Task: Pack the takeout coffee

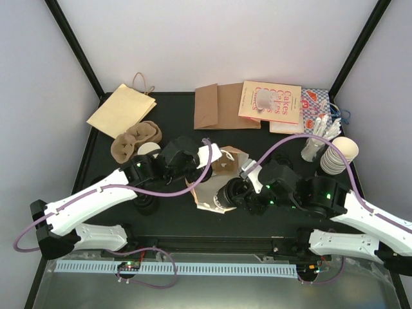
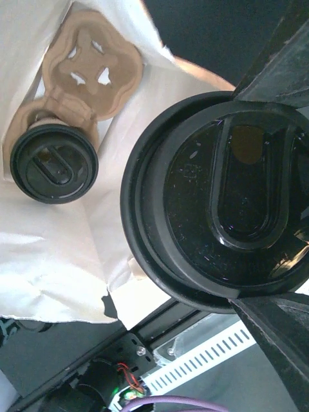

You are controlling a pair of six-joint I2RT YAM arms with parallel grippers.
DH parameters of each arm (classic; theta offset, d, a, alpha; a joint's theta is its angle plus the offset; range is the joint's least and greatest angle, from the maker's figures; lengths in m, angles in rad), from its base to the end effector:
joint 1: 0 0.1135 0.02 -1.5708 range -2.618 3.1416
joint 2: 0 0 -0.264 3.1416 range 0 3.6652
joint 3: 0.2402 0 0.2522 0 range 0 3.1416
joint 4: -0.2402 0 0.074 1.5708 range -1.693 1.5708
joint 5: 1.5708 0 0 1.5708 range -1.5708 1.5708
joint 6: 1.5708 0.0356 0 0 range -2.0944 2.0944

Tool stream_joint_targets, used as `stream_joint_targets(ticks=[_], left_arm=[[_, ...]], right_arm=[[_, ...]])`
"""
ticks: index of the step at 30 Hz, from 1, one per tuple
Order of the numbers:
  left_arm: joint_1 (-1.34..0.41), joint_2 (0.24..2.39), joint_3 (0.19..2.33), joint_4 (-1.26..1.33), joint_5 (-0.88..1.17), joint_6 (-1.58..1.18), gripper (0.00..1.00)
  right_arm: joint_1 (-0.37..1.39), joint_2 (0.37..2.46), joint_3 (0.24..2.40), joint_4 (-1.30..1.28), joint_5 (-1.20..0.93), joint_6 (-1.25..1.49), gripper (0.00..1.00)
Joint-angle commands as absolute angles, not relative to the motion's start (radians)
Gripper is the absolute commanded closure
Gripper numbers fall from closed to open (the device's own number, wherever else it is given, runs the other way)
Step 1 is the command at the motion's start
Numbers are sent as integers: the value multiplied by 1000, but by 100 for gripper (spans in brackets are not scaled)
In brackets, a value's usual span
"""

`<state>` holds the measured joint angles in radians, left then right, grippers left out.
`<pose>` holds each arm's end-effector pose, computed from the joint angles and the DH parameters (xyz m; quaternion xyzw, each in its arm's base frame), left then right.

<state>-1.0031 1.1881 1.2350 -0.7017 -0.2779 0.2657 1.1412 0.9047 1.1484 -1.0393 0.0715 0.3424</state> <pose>0.1422 -0.2048 0.3639 0.4772 0.7517 -0.0419 0.4532 0.0676 0.1415 0.3602 -0.3473 0.8577 0.2308 0.3008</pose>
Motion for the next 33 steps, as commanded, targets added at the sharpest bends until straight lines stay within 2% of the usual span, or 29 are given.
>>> stream_joint_targets(ticks=[1, 9, 20, 33], left_arm=[[-1034, 1185, 1234, -710, -328, 213, 98], [-1070, 1190, 1227, -722, -355, 186, 98], [-1105, 1141, 1178, -696, -363, 180, 98], [-1115, 1137, 1170, -680, -379, 176, 99]], right_arm=[[1232, 907, 1135, -1053, 162, 362, 37], [1463, 919, 1130, -1008, 449, 353, 43], [1474, 908, 1073, -858, 697, 138, 43], [1474, 836, 910, -653, 641, -275, 43]])
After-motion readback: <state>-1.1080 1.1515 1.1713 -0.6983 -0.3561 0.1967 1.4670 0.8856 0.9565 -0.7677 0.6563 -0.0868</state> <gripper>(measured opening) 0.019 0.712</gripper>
